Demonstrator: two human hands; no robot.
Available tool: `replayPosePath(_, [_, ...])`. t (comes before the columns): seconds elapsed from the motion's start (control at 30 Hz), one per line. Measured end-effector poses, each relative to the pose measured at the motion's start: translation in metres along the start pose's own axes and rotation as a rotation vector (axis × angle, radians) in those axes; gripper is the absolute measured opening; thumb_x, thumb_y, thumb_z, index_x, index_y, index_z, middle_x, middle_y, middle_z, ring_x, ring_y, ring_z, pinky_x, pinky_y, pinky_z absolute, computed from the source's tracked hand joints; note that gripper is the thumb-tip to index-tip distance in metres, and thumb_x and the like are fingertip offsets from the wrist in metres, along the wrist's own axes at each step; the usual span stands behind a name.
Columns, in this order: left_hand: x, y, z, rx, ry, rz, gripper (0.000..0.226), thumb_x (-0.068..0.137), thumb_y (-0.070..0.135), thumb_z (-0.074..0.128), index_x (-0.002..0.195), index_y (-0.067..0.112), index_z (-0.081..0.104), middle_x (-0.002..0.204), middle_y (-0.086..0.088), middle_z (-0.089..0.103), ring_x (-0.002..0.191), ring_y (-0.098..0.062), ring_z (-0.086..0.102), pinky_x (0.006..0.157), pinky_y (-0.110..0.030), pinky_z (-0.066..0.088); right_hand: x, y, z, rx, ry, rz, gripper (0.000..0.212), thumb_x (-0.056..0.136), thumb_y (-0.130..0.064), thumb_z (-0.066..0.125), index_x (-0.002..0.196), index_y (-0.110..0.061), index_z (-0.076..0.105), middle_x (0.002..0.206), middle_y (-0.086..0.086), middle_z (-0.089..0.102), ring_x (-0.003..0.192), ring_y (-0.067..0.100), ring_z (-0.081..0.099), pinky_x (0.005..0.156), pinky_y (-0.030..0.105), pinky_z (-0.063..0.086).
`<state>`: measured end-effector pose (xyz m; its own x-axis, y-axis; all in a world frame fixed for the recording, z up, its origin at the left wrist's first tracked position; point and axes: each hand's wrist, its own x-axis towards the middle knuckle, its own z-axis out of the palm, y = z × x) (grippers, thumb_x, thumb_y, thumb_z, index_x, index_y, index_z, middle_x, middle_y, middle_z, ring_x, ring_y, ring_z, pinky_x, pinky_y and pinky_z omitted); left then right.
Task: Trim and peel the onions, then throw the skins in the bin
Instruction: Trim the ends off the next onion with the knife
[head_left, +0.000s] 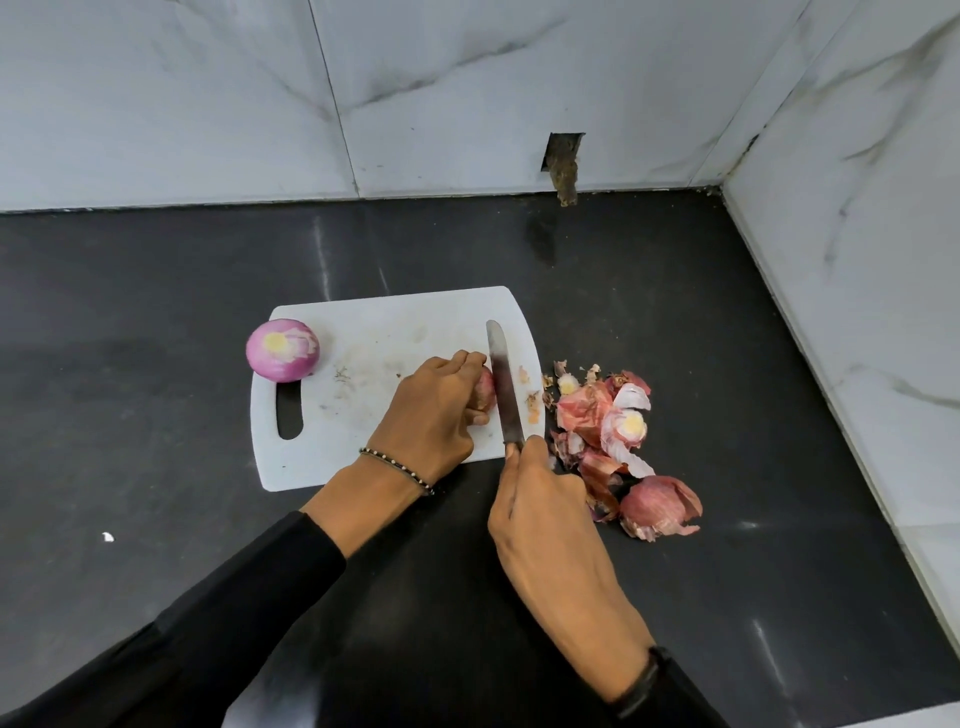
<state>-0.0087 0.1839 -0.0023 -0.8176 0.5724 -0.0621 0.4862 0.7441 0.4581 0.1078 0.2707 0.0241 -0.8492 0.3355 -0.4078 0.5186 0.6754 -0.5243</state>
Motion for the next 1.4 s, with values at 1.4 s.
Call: replayPosePath(1.4, [0.009,-0.016,-0.01,-0.042,-0.021,0.116,0.033,0.078,-0.003,0.059,0.11,0.007,0.06,0.088,-0.007,0.062,0.088,-0.027,0.053,0.069,-0.024,0.033,0.025,-0.013,0.001,0.084,-0.02,-0.026,0.015,0.107,-0.012,0.032,0.117,-0.005,0.042,0.108,0.025,0.062,0.099,0.04,0.059,0.07,0.032,0.031])
